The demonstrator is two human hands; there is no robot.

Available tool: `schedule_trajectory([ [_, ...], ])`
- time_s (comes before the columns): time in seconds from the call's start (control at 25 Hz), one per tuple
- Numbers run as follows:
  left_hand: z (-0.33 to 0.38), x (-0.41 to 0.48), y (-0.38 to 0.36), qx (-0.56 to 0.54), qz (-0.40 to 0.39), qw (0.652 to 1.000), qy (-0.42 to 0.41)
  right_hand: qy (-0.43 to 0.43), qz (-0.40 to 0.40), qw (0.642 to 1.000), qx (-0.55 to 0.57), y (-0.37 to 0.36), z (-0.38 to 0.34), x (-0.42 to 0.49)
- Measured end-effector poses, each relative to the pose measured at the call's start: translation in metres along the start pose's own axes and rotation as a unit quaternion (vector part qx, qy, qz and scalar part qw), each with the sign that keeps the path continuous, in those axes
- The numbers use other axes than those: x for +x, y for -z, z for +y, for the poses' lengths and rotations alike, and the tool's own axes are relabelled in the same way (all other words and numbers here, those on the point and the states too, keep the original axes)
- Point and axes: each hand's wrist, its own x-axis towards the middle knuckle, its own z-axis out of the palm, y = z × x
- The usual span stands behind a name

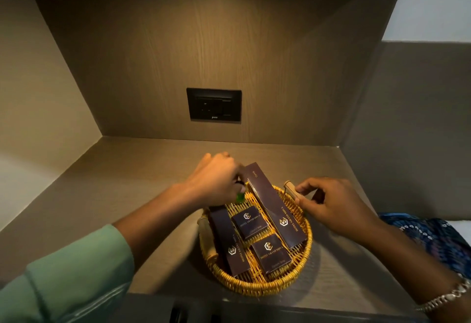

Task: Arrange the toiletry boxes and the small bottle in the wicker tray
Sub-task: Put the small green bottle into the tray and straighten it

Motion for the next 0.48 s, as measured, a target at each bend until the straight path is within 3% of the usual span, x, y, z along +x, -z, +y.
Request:
schedule_trajectory([
  [0.12, -0.001, 0.004, -0.012, 0.05, -0.035, 0.998, 0.022, 0.005, 0.013, 1.0, 0.009, -0.001, 0.002, -0.002],
  [0.48, 0.006, -0.007, -0.012, 0.072, -0.031, 0.997, 0.023, 0.01, 0.02, 1.0, -0.006, -0.001, 0.002, -0.003],
])
